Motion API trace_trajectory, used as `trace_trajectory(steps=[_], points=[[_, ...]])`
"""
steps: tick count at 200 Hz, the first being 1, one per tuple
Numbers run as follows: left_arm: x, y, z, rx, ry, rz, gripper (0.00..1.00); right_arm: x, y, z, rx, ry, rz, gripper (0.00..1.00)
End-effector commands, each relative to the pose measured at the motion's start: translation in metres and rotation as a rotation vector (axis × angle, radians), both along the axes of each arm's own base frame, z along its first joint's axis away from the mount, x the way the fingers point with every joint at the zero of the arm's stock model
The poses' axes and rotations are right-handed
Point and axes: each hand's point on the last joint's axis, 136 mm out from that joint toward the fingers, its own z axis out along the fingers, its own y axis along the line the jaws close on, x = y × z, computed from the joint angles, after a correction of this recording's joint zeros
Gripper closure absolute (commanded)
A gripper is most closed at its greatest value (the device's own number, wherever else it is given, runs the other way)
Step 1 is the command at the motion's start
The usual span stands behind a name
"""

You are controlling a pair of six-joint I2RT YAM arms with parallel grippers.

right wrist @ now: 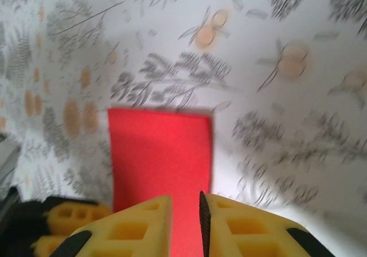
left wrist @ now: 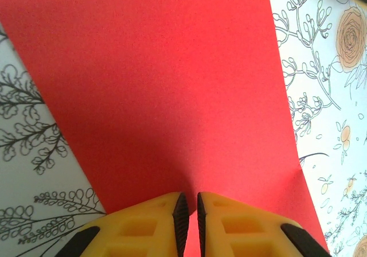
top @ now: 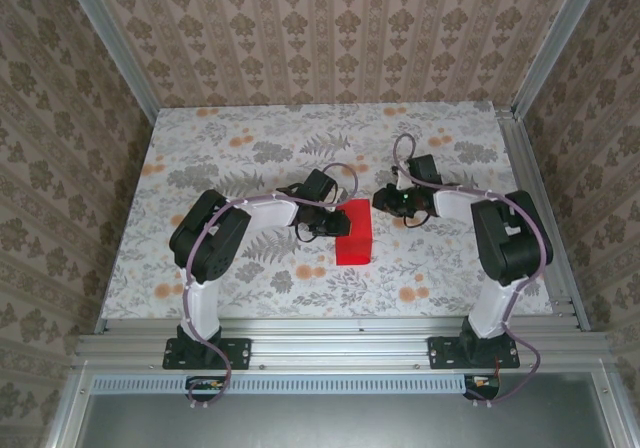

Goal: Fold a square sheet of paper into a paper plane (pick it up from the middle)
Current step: Fold the square sheet of paper in half at the center of the table.

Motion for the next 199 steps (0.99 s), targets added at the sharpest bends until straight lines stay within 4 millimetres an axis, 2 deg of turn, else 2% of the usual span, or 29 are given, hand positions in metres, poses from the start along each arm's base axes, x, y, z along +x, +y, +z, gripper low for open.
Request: trace_trajectory(steps=[1,16,53,119,173,199], points=[[-0.039,0.055,-0.071,0.278,0.158,0.011,0.81,-0.025,0.028,0.012,0.071,0.005,0.056,0.76],[-0.039,0.054,-0.071,0.278,0.159,0.009,0.81,-0.038,0.036,0.006,0.064,0.033,0.072,0.76],[-0.039,0.054,-0.072,0.282,0.159,0.004,0.81,-0.055,0.035,-0.017,0.007,0.110,0.095,0.78],[-0.039,0.056,-0.073,0.295,0.166,0.007,0.81,-0.083,0.023,-0.044,-0.080,0.202,0.176,0.77],[-0.042,0.057,-0.075,0.303,0.185,0.005,0.81,-0.100,0.010,-0.051,-0.127,0.219,0.172,0.77],[-0.044,0.057,-0.075,0.306,0.189,0.000,0.81,-0.103,0.007,-0.045,-0.108,0.204,0.151,0.78]])
